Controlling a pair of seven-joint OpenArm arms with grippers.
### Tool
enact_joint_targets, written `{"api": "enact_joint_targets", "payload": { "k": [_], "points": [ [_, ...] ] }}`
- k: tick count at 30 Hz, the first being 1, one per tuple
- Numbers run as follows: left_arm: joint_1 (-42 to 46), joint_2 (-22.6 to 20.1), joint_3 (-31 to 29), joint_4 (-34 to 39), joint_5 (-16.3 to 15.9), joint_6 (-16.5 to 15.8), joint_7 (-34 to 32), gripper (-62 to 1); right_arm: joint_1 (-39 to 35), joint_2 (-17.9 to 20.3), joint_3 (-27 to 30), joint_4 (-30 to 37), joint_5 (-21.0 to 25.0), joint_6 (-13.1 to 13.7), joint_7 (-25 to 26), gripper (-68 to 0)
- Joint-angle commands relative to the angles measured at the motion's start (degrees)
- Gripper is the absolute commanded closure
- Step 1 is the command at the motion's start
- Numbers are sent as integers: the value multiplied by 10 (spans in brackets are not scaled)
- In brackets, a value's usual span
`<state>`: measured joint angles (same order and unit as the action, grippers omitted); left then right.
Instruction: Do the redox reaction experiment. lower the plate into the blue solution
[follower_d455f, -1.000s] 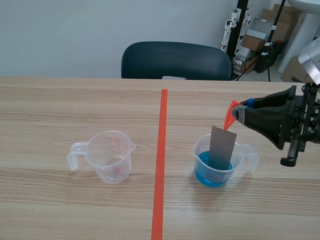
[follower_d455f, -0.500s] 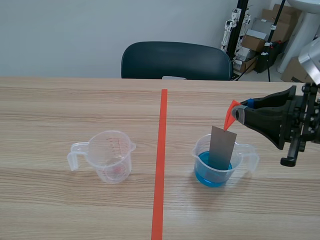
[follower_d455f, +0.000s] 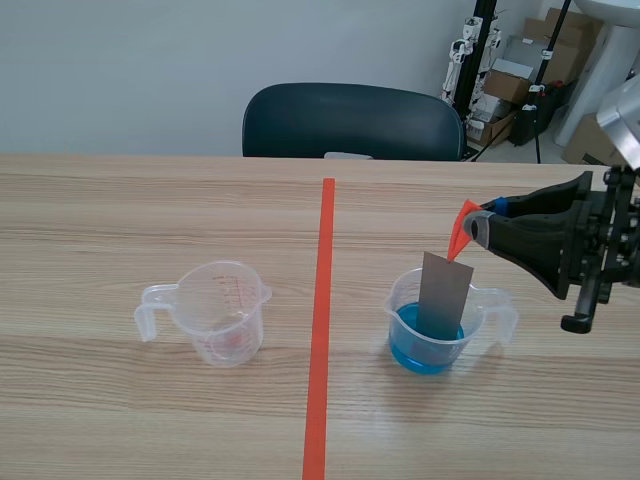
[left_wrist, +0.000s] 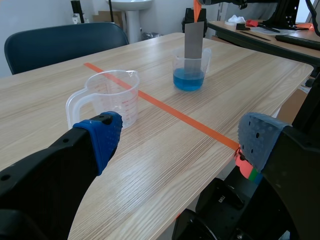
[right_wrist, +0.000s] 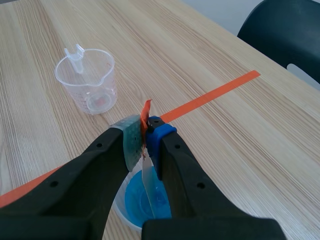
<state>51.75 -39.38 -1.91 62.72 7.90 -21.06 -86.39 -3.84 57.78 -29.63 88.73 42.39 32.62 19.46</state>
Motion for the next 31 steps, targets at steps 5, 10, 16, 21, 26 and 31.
{"api": "enact_joint_targets", "payload": {
  "k": [5,10,16,21,26,31],
  "points": [
    [4,2,-1,7,-4,-1,-26,-491,7,7,7,5,2,0,11,-2],
    [5,1,-1,7,-15,-1,-26,-491,7,7,7,5,2,0,11,-2],
    [5,1,-1,7,-15,-1,-26,-491,7,7,7,5,2,0,11,-2],
    [5,1,-1,7,-14,-1,-26,-491,7,7,7,5,2,0,11,-2],
    [5,1,-1,7,-14,-1,-26,-491,7,7,7,5,2,0,11,-2],
    [5,1,-1,7,-14,-1,-26,-491,7,7,7,5,2,0,11,-2]
  ]
}}
